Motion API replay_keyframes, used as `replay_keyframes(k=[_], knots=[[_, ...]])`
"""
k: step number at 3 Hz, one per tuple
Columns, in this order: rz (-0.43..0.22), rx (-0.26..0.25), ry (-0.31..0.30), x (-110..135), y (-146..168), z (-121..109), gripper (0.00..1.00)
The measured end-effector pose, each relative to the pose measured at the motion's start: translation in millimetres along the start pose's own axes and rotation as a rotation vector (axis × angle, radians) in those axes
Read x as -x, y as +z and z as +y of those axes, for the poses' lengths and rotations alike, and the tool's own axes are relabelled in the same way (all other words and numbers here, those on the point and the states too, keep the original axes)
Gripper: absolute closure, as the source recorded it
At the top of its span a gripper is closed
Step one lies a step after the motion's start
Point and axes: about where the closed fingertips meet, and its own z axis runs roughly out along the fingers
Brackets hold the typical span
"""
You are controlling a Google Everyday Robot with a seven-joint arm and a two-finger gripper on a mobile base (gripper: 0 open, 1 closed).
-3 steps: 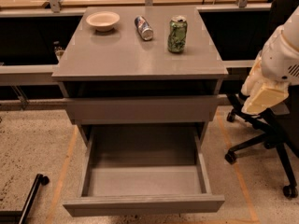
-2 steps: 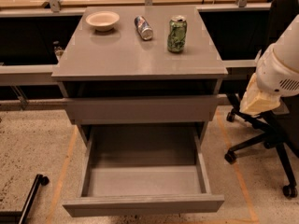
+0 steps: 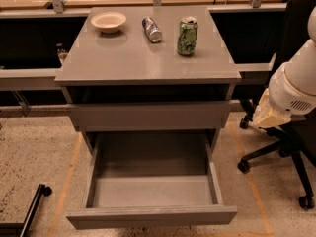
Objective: Close middle drawer
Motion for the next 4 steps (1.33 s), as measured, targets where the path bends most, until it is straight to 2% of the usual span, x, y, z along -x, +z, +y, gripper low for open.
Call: replay_keyframes(k=[1,2,3,4], knots=[[0.018,0.020,-0.010,3,11,7,1.00],[-0.004,0.083,0.001,7,47,29,1.00],[-0.068,0.189,0.047,9,105,67,1.00],[-0.117,0.226,0.075,7,136,89,1.00]])
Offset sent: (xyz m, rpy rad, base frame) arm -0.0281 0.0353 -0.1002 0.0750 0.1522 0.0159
